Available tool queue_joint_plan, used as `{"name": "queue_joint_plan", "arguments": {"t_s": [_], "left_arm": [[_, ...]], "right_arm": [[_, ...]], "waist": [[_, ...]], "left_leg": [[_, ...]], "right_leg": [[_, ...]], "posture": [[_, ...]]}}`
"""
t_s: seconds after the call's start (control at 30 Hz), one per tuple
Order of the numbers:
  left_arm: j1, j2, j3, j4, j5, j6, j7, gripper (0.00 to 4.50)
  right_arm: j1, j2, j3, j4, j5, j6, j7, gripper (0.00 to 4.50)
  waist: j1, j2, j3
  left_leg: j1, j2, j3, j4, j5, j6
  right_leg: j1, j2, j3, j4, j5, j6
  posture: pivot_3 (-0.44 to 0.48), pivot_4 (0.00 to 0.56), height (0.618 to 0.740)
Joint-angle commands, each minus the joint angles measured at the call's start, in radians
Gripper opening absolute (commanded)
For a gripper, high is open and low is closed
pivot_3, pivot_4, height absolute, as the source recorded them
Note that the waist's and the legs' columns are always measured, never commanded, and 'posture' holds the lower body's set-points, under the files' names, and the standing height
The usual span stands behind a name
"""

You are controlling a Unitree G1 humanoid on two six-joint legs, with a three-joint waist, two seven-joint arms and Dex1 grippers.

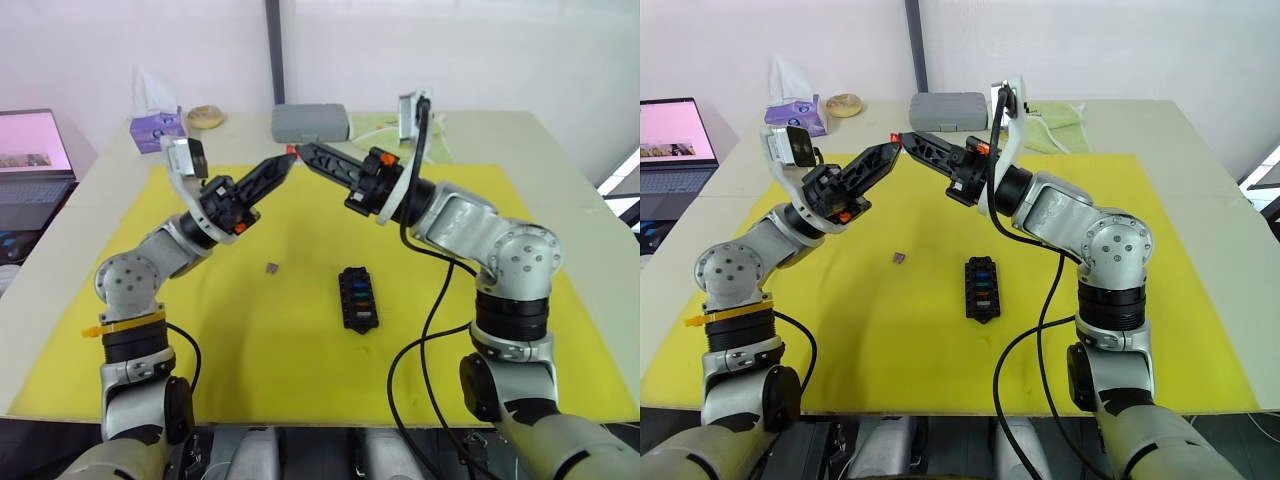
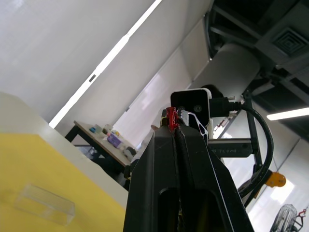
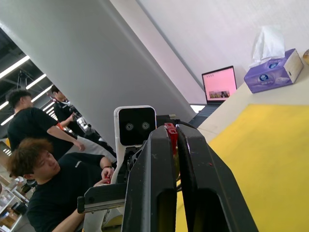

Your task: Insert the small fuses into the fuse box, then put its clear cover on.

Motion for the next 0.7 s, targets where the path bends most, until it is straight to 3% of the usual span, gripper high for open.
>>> {"name": "queue_joint_plan", "arguments": {"t_s": [0.03,0.13,0.23,0.27,0.3,0.53,0.7], "left_arm": [[0.003,0.045,-0.011,0.004,0.016,-0.005,-0.025,0.63],[0.003,0.09,-0.02,0.015,0.03,0.005,-0.055,1.84],[0.003,0.138,-0.024,0.026,0.033,0.018,-0.086,3.35],[0.005,0.16,-0.026,0.027,0.044,0.017,-0.096,4.07],[0.007,0.181,-0.03,0.024,0.067,0.005,-0.104,4.39],[0.077,0.409,-0.094,-0.059,0.278,-0.134,-0.278,4.46],[0.159,0.498,-0.148,-0.147,0.345,-0.199,-0.403,4.46]], "right_arm": [[0.007,-0.006,-0.001,-0.054,-0.015,-0.025,0.062,0.0],[0.02,-0.014,0.002,-0.07,-0.058,-0.047,0.118,0.0],[0.035,-0.013,0.0,-0.079,-0.132,-0.103,0.19,0.0],[0.042,-0.02,0.002,-0.077,-0.174,-0.132,0.225,0.0],[0.049,-0.033,0.004,-0.073,-0.22,-0.162,0.263,0.0],[0.16,-0.246,-0.043,0.022,-0.372,-0.315,0.773,0.0],[0.277,-0.335,0.059,0.151,-0.636,-0.573,1.091,0.0]], "waist": [[0.0,0.0,0.0],[0.0,0.0,0.0],[0.0,0.0,0.0],[0.0,0.001,0.001],[0.0,0.001,0.001],[0.002,0.001,0.002],[0.003,0.001,0.002]], "left_leg": [[0.0,0.0,0.0,0.0,0.0,0.0],[0.0,0.0,0.0,0.0,0.0,0.0],[0.0,0.0,0.0,-0.001,0.0,0.0],[0.0,0.0,0.0,-0.001,0.0,0.0],[0.0,0.0,0.0,-0.001,0.0,0.0],[0.0,0.0,0.001,-0.005,0.0,0.0],[0.001,0.0,0.002,-0.009,0.0,-0.001]], "right_leg": [[0.0,0.0,0.0,0.0,0.0,0.0],[0.0,0.0,0.0,0.0,0.0,0.0],[0.0,0.0,0.0,0.0,0.0,0.0],[0.0,0.001,0.0,0.0,0.0,0.0],[0.0,0.0,0.0,0.0,0.0,0.0],[-0.001,0.0,0.0,-0.004,0.0,0.0],[-0.002,0.0,0.0,-0.005,0.0,0.0]], "posture": [[0.0,0.15,0.74],[0.0,0.15,0.74],[0.0,0.15,0.74],[0.0,0.15,0.74],[0.0,0.15,0.74],[0.0,0.15,0.74],[0.0,0.15,0.74]]}}
